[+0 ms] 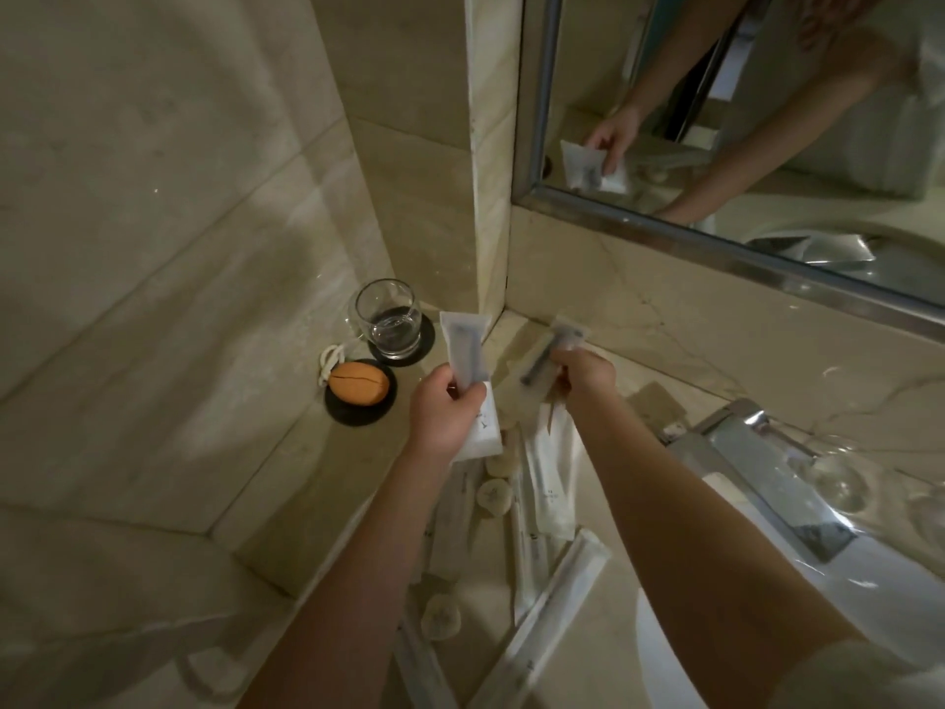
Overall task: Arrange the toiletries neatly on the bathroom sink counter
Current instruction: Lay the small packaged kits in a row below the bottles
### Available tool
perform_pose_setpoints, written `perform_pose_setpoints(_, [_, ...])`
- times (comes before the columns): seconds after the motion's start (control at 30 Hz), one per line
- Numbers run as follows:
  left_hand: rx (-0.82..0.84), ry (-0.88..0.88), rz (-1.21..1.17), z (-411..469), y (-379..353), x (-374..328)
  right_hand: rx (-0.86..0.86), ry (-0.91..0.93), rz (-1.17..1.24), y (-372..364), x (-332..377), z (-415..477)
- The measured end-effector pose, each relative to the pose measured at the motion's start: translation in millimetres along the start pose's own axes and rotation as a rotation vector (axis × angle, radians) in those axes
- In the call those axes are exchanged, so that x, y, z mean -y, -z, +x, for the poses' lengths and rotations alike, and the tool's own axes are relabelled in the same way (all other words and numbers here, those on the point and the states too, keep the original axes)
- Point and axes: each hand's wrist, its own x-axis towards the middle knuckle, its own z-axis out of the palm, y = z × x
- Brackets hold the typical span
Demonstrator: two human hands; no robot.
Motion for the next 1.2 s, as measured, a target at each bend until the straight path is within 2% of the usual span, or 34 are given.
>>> perform_pose_setpoints(0.13, [-0.004,-0.004,-0.015,-10.9,-0.4,-4.7,0.117,0.080,0.065,23.2,-2.2,-23.7])
perform_pose_setpoints(0.3, [-0.013,-0.017,-0.003,-36.6,-7.5,-14.7,0.246,0.213,-0.020,59.8,-9.6,-61.9])
perform_pose_setpoints(0.43, [0.033,-0.003,0.000,-64.9,-17.2,-22.1,0.149,0.411,-0.206,93.6,-16.5,-95.1])
perform_pose_setpoints(0.67, [0.123,-0.035,-0.027,-115.6,-53.9,-32.2,-0.025,0.710,-0.339,180.4,-37.6,-150.0])
perform_pose_setpoints(0.8, [0.207,-0.064,-0.020,-146.9,-89.5,-41.1,-0.136,0.766,-0.443,237.7,-50.4,-170.3])
perform_pose_setpoints(1.2, [0.494,-0.188,0.022,-246.0,-227.0,-68.0,-0.465,0.813,-0.429,416.6,-90.8,-199.1])
